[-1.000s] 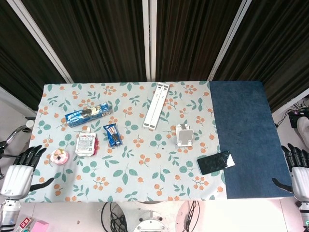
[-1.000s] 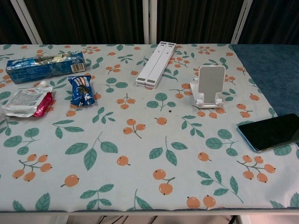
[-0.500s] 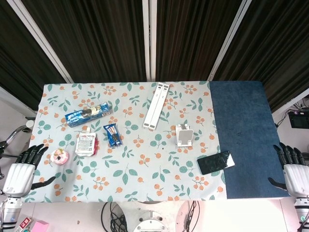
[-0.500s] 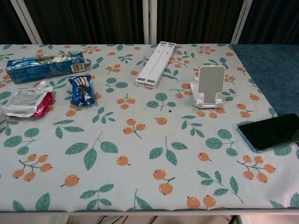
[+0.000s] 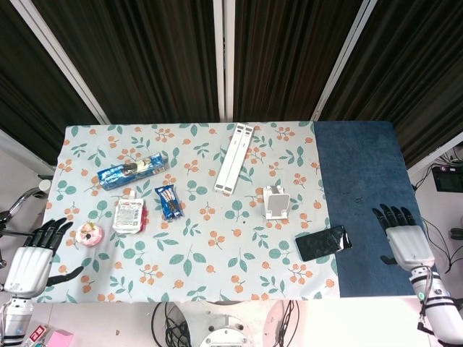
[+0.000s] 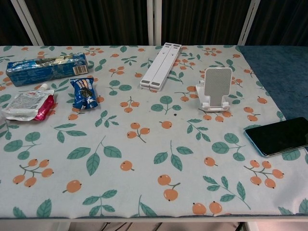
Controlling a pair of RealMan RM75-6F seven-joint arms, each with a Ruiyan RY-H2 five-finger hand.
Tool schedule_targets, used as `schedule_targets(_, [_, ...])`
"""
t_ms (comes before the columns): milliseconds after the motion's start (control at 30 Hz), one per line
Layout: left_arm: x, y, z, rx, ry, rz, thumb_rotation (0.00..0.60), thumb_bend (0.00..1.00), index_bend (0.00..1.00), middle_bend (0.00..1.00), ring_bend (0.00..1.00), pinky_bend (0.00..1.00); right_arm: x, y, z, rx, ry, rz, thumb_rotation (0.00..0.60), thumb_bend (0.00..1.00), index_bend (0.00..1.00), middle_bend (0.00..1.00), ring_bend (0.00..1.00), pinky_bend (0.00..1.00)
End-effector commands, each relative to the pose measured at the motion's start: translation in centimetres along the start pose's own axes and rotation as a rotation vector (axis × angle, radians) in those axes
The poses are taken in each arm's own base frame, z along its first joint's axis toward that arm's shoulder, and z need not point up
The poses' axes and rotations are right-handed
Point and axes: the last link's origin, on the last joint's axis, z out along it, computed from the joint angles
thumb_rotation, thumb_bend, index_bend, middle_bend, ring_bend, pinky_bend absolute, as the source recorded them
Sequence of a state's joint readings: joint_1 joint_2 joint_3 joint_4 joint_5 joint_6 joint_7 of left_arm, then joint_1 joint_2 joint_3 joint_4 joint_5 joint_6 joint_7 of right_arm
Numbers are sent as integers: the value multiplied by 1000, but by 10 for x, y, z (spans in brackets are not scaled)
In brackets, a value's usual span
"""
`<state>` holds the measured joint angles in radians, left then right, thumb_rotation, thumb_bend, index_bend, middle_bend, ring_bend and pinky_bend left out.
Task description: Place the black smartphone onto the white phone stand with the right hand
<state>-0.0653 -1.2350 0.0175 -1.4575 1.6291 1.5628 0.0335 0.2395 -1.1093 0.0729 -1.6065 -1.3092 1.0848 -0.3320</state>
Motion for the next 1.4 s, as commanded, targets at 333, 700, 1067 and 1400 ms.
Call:
schedule_targets(333, [-4, 3, -2, -8, -6, -4, 477, 0, 128, 101, 104, 210, -7, -49, 36, 124, -85, -20, 600, 0, 0, 0, 0, 0])
schedule_targets(700, [-4, 0, -3, 1, -13, -4, 477, 0, 128, 100, 104, 210, -17, -76, 45, 198, -94, 6, 600, 0, 0, 0, 0, 0])
schedule_targets(1067, [-3, -4, -3, 11, -4, -15, 474, 0, 128, 100, 104, 210, -22, -85, 50, 232, -86, 14, 600, 0, 147, 0, 0, 0])
schedule_targets(1400, [-5, -5, -2, 14, -17, -15, 473, 0, 128, 100, 104, 210, -23, -87, 53, 244, -95, 20, 600, 0, 258, 0, 0, 0])
